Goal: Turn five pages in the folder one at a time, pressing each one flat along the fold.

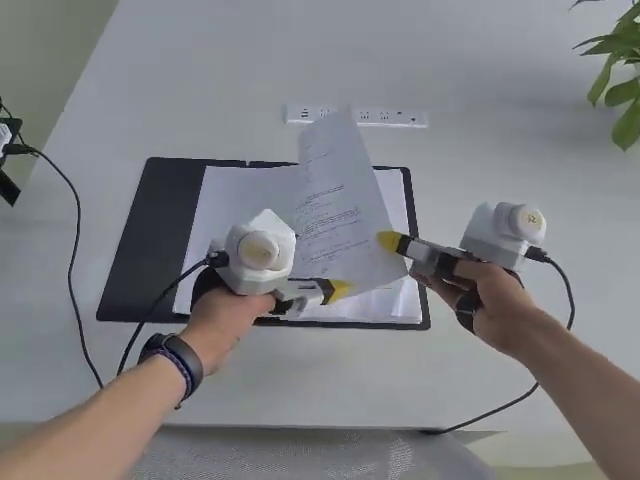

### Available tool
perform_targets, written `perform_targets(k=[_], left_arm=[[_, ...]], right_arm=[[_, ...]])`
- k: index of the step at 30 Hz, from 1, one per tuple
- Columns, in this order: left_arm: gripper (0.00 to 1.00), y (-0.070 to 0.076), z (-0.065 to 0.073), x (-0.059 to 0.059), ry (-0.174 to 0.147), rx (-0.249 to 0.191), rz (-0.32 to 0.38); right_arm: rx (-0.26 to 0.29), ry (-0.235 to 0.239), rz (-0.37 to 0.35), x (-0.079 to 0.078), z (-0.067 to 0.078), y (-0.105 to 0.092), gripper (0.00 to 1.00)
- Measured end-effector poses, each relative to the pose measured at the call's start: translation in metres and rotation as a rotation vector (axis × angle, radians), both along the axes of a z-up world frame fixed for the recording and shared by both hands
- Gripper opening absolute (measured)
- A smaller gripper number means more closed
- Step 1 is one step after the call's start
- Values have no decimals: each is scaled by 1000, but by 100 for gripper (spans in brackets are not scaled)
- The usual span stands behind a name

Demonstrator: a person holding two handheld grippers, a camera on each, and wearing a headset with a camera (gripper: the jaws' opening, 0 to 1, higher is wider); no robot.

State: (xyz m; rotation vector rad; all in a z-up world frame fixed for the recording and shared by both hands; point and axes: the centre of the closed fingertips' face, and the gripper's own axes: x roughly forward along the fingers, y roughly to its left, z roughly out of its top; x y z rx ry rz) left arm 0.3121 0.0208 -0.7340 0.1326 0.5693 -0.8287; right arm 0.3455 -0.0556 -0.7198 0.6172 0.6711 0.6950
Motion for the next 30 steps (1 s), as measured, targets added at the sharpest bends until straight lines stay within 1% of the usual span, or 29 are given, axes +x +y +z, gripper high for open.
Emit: perform_targets(k=[4, 7, 9, 11, 15, 18, 20, 22, 23, 25, 28, 30], left_arm=[[69, 15, 6, 0, -10, -2, 14], [69, 31, 7, 0, -17, 2, 27], [70, 40, 8, 0, -24, 11, 32], [70, 49, 11, -1, -28, 8, 45], [70, 66, 13, -3, -36, 10, 62], [70, 81, 14, -5, -41, 15, 76], [70, 90, 15, -7, -45, 22, 89], [71, 100, 16, -8, -45, 16, 104], [71, 101, 16, -8, -46, 16, 106], [71, 110, 15, -10, -47, 17, 117], [71, 123, 15, -14, -48, 22, 137], [71, 132, 15, -17, -46, 16, 154]], right_arm=[[21, -27, 17, 4, 14, 16, 0], [10, -52, 37, 9, 20, 31, 0], [22, -59, 50, 10, 26, 42, 0], [24, -67, 66, 12, 27, 52, 0], [22, -75, 108, 11, 30, 74, 0], [21, -72, 139, 5, 34, 96, 0], [18, -69, 160, 2, 35, 111, 0], [16, -64, 177, -1, 34, 122, 0], [14, -60, 190, -3, 33, 130, 0], [10, -54, 208, -6, 31, 141, 0], [-12, -37, 235, -9, 23, 158, 0], [-17, -25, 246, -11, 18, 168, 0]])
